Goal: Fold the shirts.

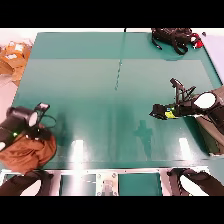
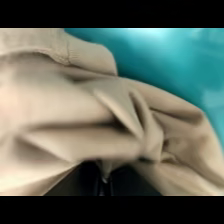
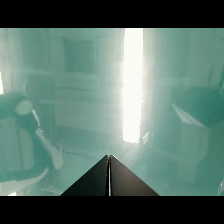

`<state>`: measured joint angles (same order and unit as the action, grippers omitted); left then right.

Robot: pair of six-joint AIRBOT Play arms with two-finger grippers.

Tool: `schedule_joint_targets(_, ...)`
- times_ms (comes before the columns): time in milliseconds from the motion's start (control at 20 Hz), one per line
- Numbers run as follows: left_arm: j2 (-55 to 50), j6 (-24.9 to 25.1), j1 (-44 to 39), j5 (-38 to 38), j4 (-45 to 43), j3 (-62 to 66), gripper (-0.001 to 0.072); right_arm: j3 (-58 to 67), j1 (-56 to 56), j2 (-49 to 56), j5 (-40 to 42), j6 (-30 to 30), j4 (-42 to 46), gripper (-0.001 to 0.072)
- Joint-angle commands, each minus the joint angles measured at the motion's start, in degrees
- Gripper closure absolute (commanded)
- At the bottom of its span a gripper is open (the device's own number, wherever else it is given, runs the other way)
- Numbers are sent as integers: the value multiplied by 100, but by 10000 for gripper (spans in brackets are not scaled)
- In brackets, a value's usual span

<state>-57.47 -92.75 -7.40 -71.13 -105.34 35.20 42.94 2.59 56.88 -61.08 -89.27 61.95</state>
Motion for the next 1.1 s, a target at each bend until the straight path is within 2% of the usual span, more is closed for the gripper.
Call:
schedule_joint_targets(0,2,754,-7,-356,1196,1335,687,-2,7,-4,-2,0,0,692)
schedule_joint_targets(100,2,960,-7,-376,2302,2542,687,-2,7,-4,0,-2,0,692)
schedule_joint_targets(250,2,1342,-149,170,3687,3755,687,-2,7,-4,9,-2,-4,692)
schedule_joint_targets(350,-48,1379,-682,721,3853,3882,687,-2,7,-4,9,-2,-4,692)
schedule_joint_targets(500,-758,1534,-1742,1237,4343,3877,683,7,4,-4,24,-4,-122,684)
schedule_joint_targets(550,-1036,1534,-1982,1377,4444,3880,495,31,4,-4,20,-4,-153,593)
schedule_joint_targets(600,-1309,1502,-2116,1460,4450,3884,87,68,4,-4,20,-4,-153,481)
schedule_joint_targets(650,-1488,1425,-2118,1405,4441,3884,13,131,0,-4,17,-4,-153,413)
schedule_joint_targets(700,-1596,1416,-2048,1255,4306,3884,12,208,-33,-4,-13,-4,-153,385)
schedule_joint_targets(800,-1617,1401,-1716,879,4061,3884,11,343,-186,0,-39,-4,-160,243)
schedule_joint_targets(950,-1624,1213,-909,463,4017,3877,12,424,-697,129,4,4,-400,237)
schedule_joint_targets(1050,-1648,1154,-450,463,4015,3766,12,426,-942,415,136,334,-671,237)
